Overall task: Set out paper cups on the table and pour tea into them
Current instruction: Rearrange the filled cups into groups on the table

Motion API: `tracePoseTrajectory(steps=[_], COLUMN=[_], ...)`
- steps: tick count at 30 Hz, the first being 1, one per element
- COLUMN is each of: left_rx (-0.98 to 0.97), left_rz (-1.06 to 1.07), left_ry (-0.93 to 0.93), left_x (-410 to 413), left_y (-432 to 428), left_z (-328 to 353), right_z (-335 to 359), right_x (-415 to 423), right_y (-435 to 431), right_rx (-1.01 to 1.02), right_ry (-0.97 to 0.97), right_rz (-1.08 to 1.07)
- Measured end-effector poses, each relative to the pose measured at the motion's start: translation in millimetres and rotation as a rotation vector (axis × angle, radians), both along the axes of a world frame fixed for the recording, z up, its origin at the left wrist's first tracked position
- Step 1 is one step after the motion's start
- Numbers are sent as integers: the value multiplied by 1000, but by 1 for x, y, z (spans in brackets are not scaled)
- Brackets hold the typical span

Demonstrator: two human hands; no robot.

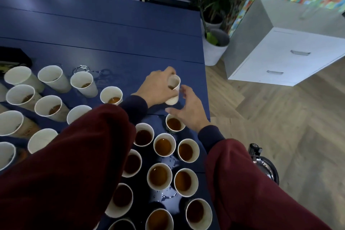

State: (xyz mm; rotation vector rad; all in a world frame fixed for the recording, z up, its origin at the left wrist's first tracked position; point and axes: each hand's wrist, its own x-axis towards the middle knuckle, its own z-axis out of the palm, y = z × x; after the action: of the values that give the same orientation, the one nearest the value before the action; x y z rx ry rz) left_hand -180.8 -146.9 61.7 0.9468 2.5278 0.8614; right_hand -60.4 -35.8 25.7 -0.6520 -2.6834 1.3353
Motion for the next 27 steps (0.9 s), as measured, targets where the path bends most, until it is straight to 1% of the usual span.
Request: tracePoseTrajectory(steps=[3,5,7,10,11,12,13,14,17,20,23,27], left_rx=[5,-2,14,214,262,263,210,116,-197,-405,-496,-483], left_rz=[-23,-42,-71,-28,14,53,73,64,-109,-246,-282,-269], left_ry=[22,48,43,-116,-169,-209,-231,-239,-225,-134,-48,3], left_x=[5,8,10,15,17,19,21,22,31,42,53,59], left_y=[15,24,29,31,30,28,25,21,15,19,25,28], left_z=[29,40,46,40,32,24,14,3,-25,-40,-48,-54], right_z=[3,7,9,9,7,5,1,-3,-21,-43,-57,-69], right_x=[-8,-12,-16,-21,-23,-25,-27,-30,-42,-56,-70,-85], right_y=[-1,4,14,35,44,52,61,70,96,115,127,133], right_rx=[-58,-46,-36,-64,-64,-58,-48,-37,28,131,132,29], right_ry=[151,231,286,297,286,275,261,239,151,123,116,137], right_rz=[-79,-168,-206,-240,-252,-260,-262,-264,-258,-249,-263,-256])
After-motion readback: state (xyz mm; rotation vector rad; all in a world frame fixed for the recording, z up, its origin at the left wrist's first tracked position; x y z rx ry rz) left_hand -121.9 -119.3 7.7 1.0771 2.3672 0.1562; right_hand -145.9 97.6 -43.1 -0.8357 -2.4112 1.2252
